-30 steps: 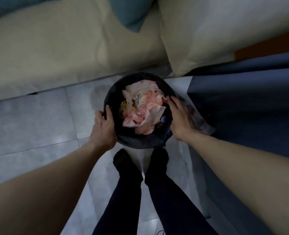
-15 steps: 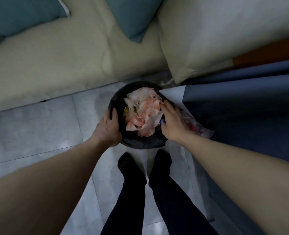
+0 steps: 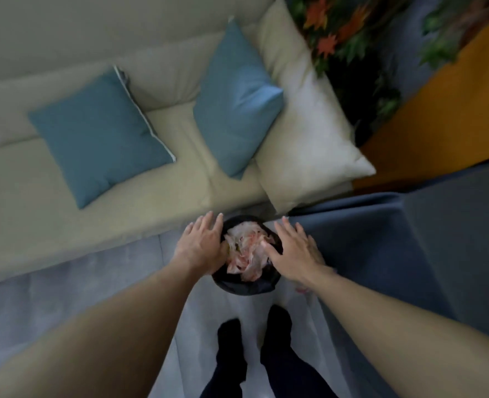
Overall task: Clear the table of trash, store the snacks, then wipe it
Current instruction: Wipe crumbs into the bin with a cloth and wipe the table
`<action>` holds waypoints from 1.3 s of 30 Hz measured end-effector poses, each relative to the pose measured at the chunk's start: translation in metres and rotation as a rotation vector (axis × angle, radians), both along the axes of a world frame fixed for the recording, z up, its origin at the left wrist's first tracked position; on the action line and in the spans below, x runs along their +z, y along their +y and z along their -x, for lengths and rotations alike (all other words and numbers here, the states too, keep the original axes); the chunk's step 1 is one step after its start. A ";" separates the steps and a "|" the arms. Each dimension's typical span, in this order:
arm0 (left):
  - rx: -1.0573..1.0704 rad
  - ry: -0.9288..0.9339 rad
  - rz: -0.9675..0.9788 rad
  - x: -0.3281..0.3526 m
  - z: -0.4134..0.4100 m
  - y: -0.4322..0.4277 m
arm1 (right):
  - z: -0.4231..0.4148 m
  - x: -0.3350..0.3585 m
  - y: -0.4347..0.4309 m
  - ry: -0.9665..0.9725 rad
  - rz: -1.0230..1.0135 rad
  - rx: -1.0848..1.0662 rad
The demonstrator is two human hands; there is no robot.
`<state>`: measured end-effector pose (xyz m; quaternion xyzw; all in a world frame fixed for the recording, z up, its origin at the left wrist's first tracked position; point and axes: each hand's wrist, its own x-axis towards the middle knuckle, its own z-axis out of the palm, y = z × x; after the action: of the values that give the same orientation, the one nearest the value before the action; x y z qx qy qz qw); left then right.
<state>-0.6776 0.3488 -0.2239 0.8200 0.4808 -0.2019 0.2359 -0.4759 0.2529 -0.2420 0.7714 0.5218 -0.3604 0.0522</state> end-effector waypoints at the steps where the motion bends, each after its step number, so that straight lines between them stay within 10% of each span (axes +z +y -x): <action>1: -0.006 -0.008 -0.017 0.015 -0.002 0.001 | -0.002 0.016 -0.002 -0.013 -0.017 -0.004; 19: -0.367 -0.238 -0.248 0.246 -0.108 -0.042 | -0.072 0.248 -0.111 -0.219 -0.265 -0.325; 39: -0.886 -0.261 -0.109 0.278 -0.333 -0.237 | -0.191 0.271 -0.363 -0.259 -0.218 -0.884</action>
<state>-0.3446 0.1117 0.0537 0.9761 0.0606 -0.1528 0.1419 -0.2853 -0.1098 0.0287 0.9592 0.1676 -0.1917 -0.1228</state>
